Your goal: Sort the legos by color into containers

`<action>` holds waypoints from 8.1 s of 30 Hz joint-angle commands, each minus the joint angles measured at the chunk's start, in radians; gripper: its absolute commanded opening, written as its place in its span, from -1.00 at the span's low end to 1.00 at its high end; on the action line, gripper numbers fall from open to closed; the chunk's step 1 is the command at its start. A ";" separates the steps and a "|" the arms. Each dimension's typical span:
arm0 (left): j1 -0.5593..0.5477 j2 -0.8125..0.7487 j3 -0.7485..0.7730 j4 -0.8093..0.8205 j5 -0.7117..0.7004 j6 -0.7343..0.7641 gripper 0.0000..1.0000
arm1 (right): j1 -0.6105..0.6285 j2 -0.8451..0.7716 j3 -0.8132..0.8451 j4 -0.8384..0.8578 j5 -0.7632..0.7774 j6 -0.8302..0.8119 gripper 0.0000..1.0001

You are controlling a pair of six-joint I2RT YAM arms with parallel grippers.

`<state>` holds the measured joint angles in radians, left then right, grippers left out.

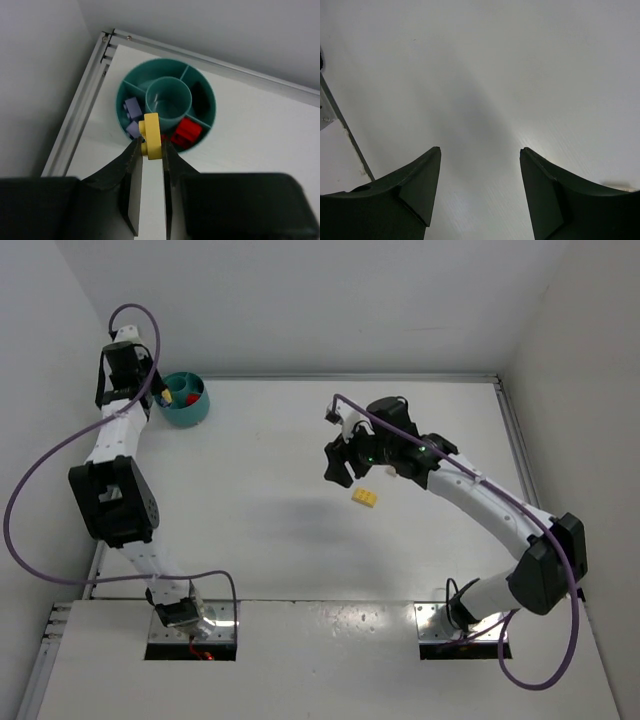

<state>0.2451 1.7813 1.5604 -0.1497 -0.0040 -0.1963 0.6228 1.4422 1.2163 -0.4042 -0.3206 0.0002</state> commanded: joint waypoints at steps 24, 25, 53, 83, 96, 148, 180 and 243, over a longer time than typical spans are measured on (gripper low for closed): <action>0.022 0.319 0.349 0.073 0.087 -0.034 -1.00 | -0.032 0.078 0.023 0.024 -0.011 -0.006 0.30; 0.013 0.319 0.349 0.073 0.087 -0.034 -1.00 | -0.032 0.078 0.023 0.024 -0.011 -0.006 0.30; 0.013 -0.110 0.071 0.024 0.380 0.089 0.41 | -0.115 0.070 -0.241 -0.151 -0.064 -0.128 0.26; 0.003 -0.522 -0.388 -0.071 0.728 0.173 0.51 | -0.236 0.371 -0.150 0.007 0.000 -0.281 0.42; 0.003 -0.502 -0.462 -0.071 0.838 0.179 0.51 | -0.236 0.457 -0.118 -0.013 -0.087 -0.356 -0.39; -0.837 -0.790 -0.691 -0.185 0.774 0.943 0.34 | -0.146 0.457 0.201 -1.001 -1.104 -0.700 -1.00; -1.078 -0.709 -0.654 -0.231 0.523 1.083 0.25 | -0.127 0.486 0.239 -1.001 -1.086 -0.649 -1.00; -0.994 -0.664 -0.589 -0.329 0.400 0.848 -0.88 | -0.215 0.380 0.365 -0.740 -0.855 -0.272 0.28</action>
<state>-0.8272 1.1664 0.9344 -0.4568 0.3550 0.7677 0.4522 1.8957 1.4456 -1.1229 -1.2224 -0.2382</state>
